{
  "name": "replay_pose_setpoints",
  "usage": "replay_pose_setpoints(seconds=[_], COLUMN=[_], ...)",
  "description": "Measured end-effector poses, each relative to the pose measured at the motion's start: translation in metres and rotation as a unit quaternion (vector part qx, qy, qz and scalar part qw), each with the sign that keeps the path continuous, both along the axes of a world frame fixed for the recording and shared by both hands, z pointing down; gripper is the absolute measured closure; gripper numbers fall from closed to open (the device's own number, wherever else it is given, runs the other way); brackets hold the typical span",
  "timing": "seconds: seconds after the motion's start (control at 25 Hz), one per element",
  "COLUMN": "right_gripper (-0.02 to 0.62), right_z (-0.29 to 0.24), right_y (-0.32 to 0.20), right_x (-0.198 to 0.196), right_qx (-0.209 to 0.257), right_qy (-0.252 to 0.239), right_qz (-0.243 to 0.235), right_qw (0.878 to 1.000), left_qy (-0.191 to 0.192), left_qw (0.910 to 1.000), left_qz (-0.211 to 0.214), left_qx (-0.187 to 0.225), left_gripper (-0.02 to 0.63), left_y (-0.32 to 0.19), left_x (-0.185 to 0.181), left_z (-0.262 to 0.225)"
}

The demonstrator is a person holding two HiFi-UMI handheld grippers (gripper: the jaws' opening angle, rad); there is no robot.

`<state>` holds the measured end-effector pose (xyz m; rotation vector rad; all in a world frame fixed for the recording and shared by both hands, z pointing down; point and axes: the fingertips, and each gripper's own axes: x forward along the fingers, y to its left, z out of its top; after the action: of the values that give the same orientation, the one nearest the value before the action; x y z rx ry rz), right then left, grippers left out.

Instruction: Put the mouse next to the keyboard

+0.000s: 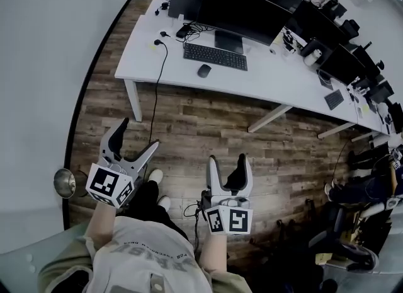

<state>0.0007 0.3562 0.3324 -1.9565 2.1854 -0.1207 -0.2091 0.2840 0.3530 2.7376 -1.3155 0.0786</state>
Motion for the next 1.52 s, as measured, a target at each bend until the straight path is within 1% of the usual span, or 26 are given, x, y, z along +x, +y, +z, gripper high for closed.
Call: replay_pose_setpoints(seconds=[0.32, 0.88, 1.2, 1.36, 1.52], right_gripper=[0.240, 0.241, 0.241, 0.241, 0.241], right_z=[0.003, -0.012, -0.015, -0.011, -0.004], right_y=[-0.036, -0.138, -0.174, -0.188, -0.207], right_x=[0.002, -0.011, -0.017, -0.011, 0.000], right_qx=[-0.014, -0.010, -0.014, -0.024, -0.032], right_qy=[0.022, 0.039, 0.043, 0.041, 0.038], right_qz=[0.016, 0.043, 0.059, 0.064, 0.060], right_qw=[1.000, 0.998, 0.997, 0.997, 0.997], left_qy=[-0.002, 0.020, 0.020, 0.016, 0.011], left_qw=[0.9995, 0.9978, 0.9967, 0.9960, 0.9961], left_qz=[0.024, 0.062, 0.078, 0.086, 0.084], left_qx=[-0.021, -0.007, -0.009, -0.018, -0.027], left_gripper=[0.221, 0.221, 0.221, 0.221, 0.221], left_y=[-0.043, -0.158, -0.201, -0.212, -0.229], left_x=[0.010, 0.013, 0.014, 0.021, 0.032], left_z=[0.021, 0.004, 0.004, 0.010, 0.019])
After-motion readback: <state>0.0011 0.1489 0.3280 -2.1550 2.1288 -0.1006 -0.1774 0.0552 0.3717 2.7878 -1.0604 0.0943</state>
